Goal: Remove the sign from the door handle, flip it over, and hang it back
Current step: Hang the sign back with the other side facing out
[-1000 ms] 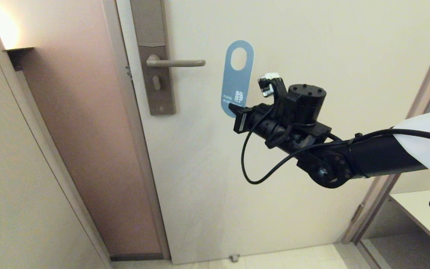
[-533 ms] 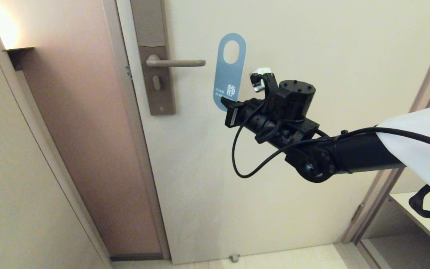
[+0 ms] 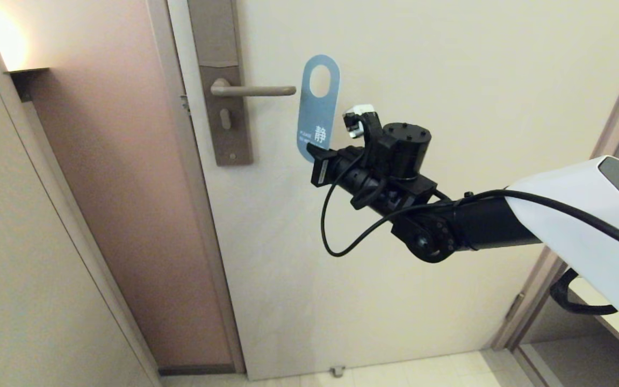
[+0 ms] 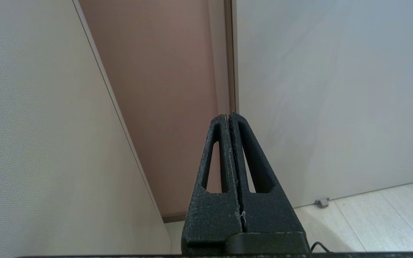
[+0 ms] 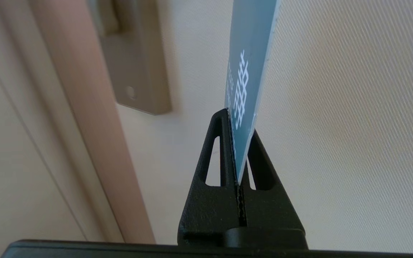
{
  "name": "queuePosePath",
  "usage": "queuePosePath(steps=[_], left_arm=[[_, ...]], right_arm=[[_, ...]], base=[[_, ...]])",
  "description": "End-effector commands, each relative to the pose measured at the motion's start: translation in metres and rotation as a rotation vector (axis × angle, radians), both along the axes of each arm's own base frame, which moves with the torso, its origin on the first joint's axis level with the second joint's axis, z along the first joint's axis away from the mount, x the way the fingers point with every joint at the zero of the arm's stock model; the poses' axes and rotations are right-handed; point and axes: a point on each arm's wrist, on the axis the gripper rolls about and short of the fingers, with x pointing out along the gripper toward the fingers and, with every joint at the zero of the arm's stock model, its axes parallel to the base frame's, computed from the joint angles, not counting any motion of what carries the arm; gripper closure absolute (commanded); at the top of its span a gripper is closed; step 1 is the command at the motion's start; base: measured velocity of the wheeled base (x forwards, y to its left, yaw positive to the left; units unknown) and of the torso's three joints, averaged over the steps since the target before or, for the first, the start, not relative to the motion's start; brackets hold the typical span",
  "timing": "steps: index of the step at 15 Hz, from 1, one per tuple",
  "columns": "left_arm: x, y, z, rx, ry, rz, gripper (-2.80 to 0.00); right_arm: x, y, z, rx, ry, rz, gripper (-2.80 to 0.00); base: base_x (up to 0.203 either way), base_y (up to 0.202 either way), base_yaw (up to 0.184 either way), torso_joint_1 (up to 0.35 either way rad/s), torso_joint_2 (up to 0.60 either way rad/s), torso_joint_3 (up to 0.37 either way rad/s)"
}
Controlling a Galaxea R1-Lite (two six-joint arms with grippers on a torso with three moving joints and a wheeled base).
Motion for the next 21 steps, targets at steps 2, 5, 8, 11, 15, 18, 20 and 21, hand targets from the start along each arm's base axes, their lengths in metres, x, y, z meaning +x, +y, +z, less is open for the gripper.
queuePosePath(steps=[2, 5, 8, 11, 15, 18, 20, 21], left_arm=[[0.000, 0.000, 0.000, 0.001, 0.002, 0.000, 0.00], [0.000, 0.000, 0.000, 0.001, 0.000, -0.001, 0.00], [0.000, 0.000, 0.000, 0.001, 0.002, 0.000, 0.00], [0.000, 0.000, 0.000, 0.001, 0.002, 0.000, 0.00], [0.000, 0.000, 0.000, 0.001, 0.001, 0.000, 0.00], [0.000, 0.000, 0.000, 0.001, 0.001, 0.000, 0.00], [0.000, 0.000, 0.000, 0.001, 0.002, 0.000, 0.00], [0.000, 0.000, 0.000, 0.001, 0.002, 0.000, 0.00]], right_arm=[[0.004, 0.003, -0.013, -0.012, 0.021, -0.009, 0.00], [0.008, 0.005, -0.020, -0.021, 0.032, -0.010, 0.00], [0.013, 0.009, -0.022, -0.031, 0.039, -0.009, 0.00], [0.018, 0.013, -0.021, -0.063, 0.032, -0.010, 0.00], [0.016, 0.017, -0.021, -0.086, 0.016, -0.002, 0.00], [0.008, 0.027, -0.022, -0.102, 0.003, 0.022, 0.00], [0.000, 0.037, -0.021, -0.103, -0.001, 0.048, 0.00], [-0.003, 0.040, -0.020, -0.102, -0.002, 0.056, 0.00]], base=[[0.000, 0.000, 0.000, 0.000, 0.00, 0.000], [0.000, 0.000, 0.000, 0.000, 0.00, 0.000], [0.000, 0.000, 0.000, 0.000, 0.00, 0.000], [0.000, 0.000, 0.000, 0.000, 0.00, 0.000], [0.000, 0.000, 0.000, 0.000, 0.00, 0.000], [0.000, 0.000, 0.000, 0.000, 0.00, 0.000], [0.000, 0.000, 0.000, 0.000, 0.00, 0.000], [0.000, 0.000, 0.000, 0.000, 0.00, 0.000]])
